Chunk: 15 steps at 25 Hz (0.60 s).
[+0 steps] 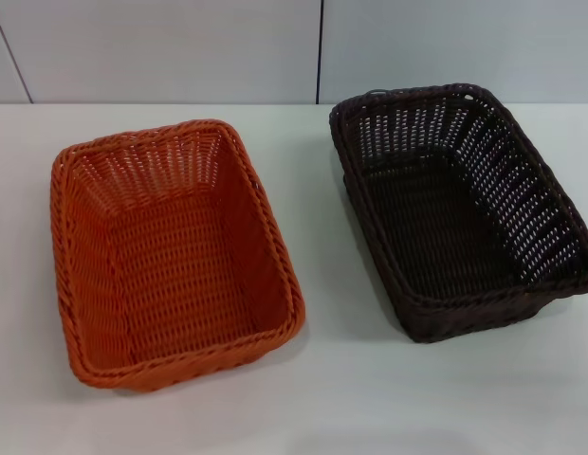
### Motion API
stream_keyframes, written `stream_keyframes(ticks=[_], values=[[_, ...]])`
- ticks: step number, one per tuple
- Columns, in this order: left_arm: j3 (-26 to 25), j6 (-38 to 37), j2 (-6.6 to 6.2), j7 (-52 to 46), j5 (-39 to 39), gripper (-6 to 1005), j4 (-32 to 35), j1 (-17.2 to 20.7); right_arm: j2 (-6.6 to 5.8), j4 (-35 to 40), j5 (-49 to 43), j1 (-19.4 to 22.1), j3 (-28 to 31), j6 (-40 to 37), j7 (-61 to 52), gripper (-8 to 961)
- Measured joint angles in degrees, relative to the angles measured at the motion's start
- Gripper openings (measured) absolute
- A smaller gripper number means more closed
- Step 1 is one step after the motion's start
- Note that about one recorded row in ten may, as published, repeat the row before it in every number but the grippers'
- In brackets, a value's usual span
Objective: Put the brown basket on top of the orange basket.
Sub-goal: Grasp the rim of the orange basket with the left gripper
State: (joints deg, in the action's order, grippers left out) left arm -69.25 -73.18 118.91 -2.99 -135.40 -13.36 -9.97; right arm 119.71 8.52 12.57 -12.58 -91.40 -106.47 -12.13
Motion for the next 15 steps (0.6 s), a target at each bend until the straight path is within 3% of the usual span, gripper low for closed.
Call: stream_keyframes(ticks=[15], values=[[3.4, -0.2, -0.64, -5.8, -0.1, 781, 0.0, -0.1, 0.03, 0.0, 0.0, 0.3, 0.0, -1.4, 0.0, 824]])
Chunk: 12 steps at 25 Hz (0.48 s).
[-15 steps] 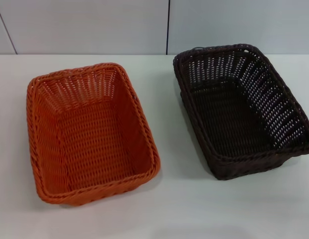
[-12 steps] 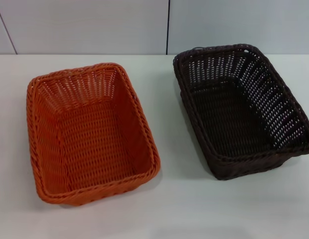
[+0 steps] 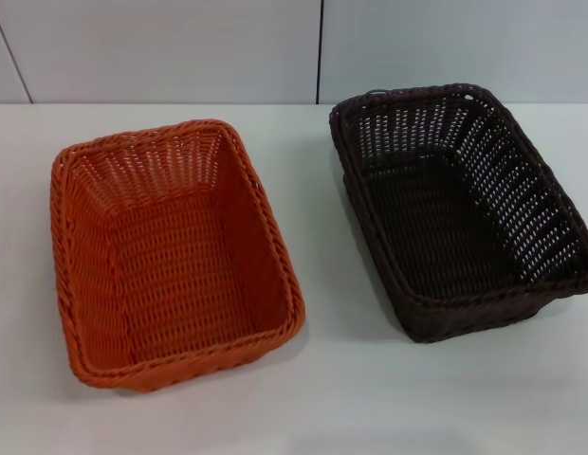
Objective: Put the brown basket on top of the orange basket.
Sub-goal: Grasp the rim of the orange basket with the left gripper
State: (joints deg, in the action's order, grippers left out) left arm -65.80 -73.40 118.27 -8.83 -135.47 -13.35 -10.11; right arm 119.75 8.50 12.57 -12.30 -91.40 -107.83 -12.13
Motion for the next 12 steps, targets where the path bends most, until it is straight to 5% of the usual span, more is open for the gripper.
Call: stream_keyframes(ticks=[7, 12], values=[[3.6, 1.3, -0.96, -2.0, -0.2, 774, -0.1, -1.3, 0.04, -0.1, 0.0, 0.0, 0.0, 0.0, 0.0, 823], [4.6, 8.8, -4.79, -6.5, -3.3, 769, -5.1, -2.4, 0.05, 0.4, 0.0, -0.3, -1.1, -0.2, 0.0, 823]])
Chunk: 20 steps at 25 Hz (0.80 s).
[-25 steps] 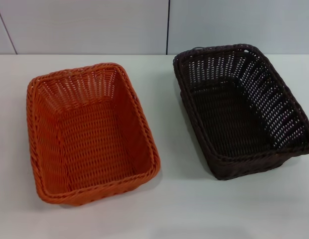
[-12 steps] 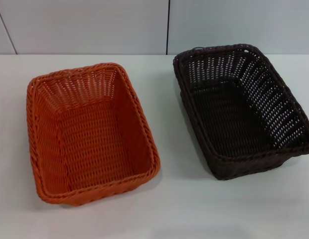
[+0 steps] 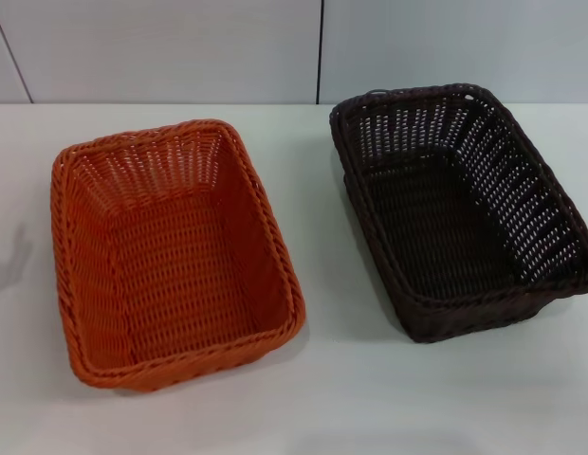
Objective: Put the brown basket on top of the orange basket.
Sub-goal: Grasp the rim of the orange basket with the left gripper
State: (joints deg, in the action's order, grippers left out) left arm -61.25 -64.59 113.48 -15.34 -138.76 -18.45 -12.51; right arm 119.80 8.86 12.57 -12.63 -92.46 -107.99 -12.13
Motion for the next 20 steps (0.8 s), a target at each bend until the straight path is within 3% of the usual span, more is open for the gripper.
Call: stream_keyframes(ticks=[5, 8, 12, 15, 17, 20], values=[[-3.9, 8.7, -3.8, 4.1, -1.7, 765, -10.2, 0.6, -0.01, 0.5, 0.0, -0.2, -0.3, 0.0, 0.0, 823], [-9.8, 14.4, -4.21, 8.7, -5.3, 762, -16.7, 1.4, -0.05, 0.6, 0.0, -0.3, -0.4, 0.2, 0.0, 823], [-20.3, 30.7, -2.25, 15.5, -13.1, 758, -30.1, 3.8, -0.08, 0.6, 0.1, -0.3, -0.4, 0.5, 0.0, 823], [-28.7, 50.4, 1.16, 19.9, -19.9, 755, -42.0, 4.9, -0.09, 0.6, 0.1, -0.2, -0.4, 0.6, 0.0, 824], [-32.4, 61.2, 2.8, 21.0, -22.4, 753, -48.3, 4.8, -0.09, 0.6, 0.1, -0.2, -0.4, 0.7, 0.0, 824], [-35.3, 79.9, 3.69, 21.8, -23.7, 750, -57.6, 4.1, -0.09, 0.5, 0.1, -0.2, -0.4, 0.7, 0.0, 824]])
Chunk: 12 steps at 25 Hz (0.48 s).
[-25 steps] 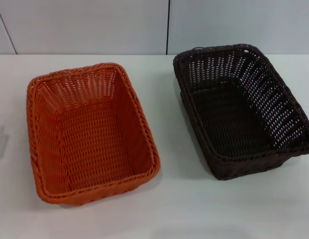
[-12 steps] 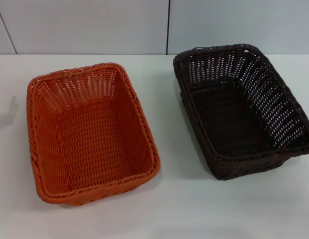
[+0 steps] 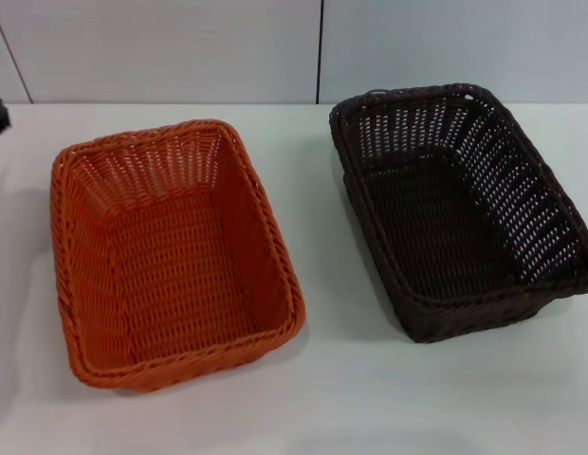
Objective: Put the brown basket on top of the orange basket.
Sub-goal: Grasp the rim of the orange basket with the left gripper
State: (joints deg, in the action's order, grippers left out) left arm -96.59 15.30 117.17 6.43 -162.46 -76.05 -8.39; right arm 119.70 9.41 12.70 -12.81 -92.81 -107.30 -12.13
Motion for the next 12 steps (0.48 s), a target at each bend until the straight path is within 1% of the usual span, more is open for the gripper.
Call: stream_keyframes(ticks=[1, 2, 3, 6, 7, 8, 11, 12], values=[[-0.7, 5.8, 0.06, 0.3, 0.0, 749, -2.7, -0.3, 0.0, 0.0, 0.0, 0.0, 0.0, 0.0, 0.0, 824], [-2.9, 16.4, 0.31, 0.5, 0.1, 748, -8.4, -1.3, -0.04, 0.0, 0.0, -0.1, 0.0, 0.0, 0.0, 824], [-2.9, 16.4, 0.31, 0.5, 0.1, 747, -8.4, -1.3, -0.04, 0.0, 0.0, -0.1, 0.0, 0.0, 0.0, 824], [-6.7, 33.2, 0.66, 0.7, 0.1, 744, -16.7, -3.0, -0.07, 0.1, 0.0, -0.2, 0.0, 0.1, 0.0, 824], [-7.9, 41.0, 0.64, 1.1, 0.0, 743, -21.6, -3.7, -0.11, 0.1, 0.0, -0.4, 0.0, 0.2, 0.0, 824], [-7.9, 41.0, 0.64, 1.1, 0.0, 742, -21.6, -3.7, -0.11, 0.1, 0.0, -0.4, 0.0, 0.2, 0.0, 824], [-8.9, 48.2, 0.67, 2.8, 0.0, 739, -27.6, -3.9, -0.17, 0.0, 0.0, -0.7, 0.0, 0.5, 0.0, 823], [-9.2, 52.3, 0.67, 3.5, 0.2, 738, -30.1, -3.9, -0.17, 0.0, 0.0, -0.7, 0.0, 0.8, 0.0, 823]])
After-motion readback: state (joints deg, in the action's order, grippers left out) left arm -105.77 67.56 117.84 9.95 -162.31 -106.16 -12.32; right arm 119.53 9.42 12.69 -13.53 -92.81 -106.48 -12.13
